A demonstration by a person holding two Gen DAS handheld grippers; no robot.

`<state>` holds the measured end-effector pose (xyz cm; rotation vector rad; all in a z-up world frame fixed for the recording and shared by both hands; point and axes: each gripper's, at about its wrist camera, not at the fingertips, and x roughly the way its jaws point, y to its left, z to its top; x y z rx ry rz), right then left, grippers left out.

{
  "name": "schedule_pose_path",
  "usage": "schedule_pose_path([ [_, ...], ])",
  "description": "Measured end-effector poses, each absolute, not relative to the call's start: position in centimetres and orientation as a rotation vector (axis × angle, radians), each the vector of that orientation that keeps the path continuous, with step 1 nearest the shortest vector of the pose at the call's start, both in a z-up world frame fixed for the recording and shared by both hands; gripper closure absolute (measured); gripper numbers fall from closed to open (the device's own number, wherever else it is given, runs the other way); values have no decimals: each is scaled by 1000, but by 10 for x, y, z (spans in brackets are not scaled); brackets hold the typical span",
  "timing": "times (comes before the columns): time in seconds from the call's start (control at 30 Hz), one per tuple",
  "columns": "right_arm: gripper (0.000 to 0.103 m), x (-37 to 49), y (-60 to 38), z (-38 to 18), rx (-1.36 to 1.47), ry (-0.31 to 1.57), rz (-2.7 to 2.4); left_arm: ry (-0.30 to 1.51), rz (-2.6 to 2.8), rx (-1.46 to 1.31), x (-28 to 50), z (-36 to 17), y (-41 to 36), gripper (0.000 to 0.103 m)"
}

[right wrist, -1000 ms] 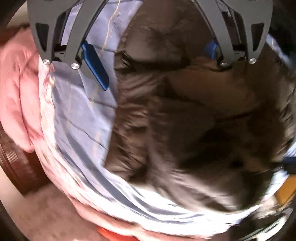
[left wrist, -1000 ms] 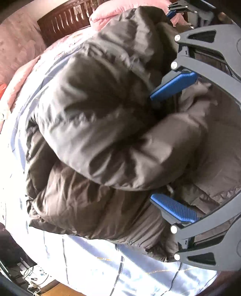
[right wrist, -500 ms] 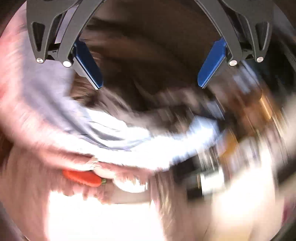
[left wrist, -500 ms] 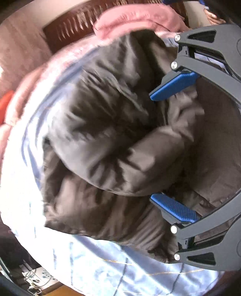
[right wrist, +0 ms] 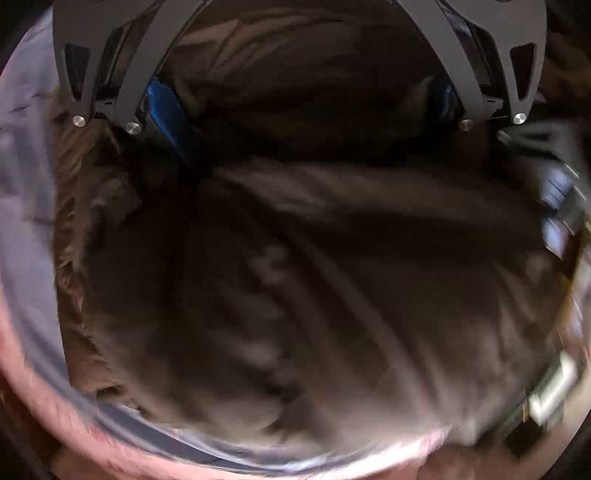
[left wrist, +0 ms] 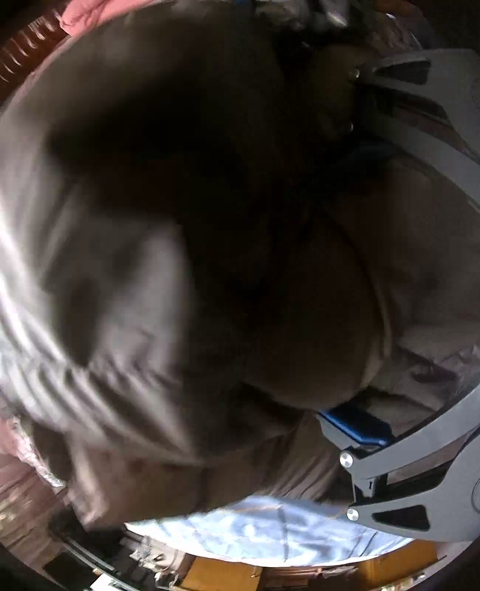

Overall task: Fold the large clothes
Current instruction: 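Fold the lifted jacket side over the body toward the left tool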

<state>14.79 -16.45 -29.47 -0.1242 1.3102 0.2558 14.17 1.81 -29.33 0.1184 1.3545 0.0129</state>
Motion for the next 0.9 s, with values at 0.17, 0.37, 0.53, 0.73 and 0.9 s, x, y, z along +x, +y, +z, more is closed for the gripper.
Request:
schedule_pose_path([
  [0.17, 1, 141, -171, -271, -82, 1333, 290, 1376, 35, 135, 135, -296, 17, 2],
  [0.37, 1, 106, -207, -224, 57, 1250, 393, 1279, -37, 33, 114, -241, 35, 2],
  [0.53, 1, 98, -202, -267, 8, 1356, 324, 1324, -43, 117, 101, -259, 19, 2],
  [0.73, 1, 99, -179, -310, -150, 1381, 205, 1410, 2, 103, 102, -304, 11, 2],
  [0.9, 1, 97, -180, -286, -170, 1393, 234, 1349, -10, 93, 102, -275, 9, 5],
])
